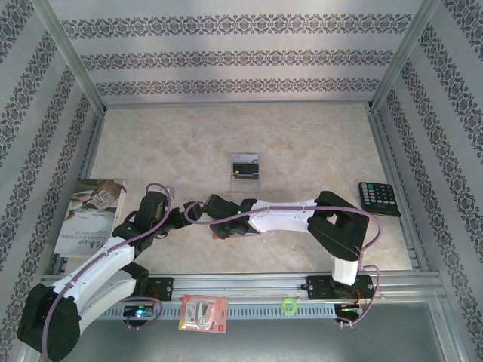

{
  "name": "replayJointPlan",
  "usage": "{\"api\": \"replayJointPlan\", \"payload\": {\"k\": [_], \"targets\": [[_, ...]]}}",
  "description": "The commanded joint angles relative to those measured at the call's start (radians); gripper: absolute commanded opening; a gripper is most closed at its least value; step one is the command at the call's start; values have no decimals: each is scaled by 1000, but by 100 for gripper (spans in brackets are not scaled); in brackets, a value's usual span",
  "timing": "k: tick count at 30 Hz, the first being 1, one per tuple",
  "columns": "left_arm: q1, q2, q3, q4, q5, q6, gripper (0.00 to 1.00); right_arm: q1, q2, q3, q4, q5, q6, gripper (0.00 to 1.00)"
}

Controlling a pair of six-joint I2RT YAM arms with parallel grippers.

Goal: Take the credit cards out of the card holder

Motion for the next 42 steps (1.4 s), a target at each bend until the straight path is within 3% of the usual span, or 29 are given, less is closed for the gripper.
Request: {"api": "replayJointPlan", "payload": {"k": [1,7,11,16,22,31,42], "targets": [[9,-13,-10,-12,8,4,100,20,44,19,-14,20,-12,42],[11,-13,-10,-10,8,4,100,34,80,7,-6,25,-5,37],[10,-11,-12,-7,19,10,96,33,60,-18,29,27,-1,20],[7,9,-8,28,84,31,82,29,25,-48,95,31,-1,1],[-49,95,-9,125,124,8,59,7,-62,-134,218,44,85,0],[-193,265,33,295,98,-45,26,-37,-206,-283,330,31,291,0],[-270,467,95,414,95,-58,6,-42,-211,-286,340,10,346,0]]}}
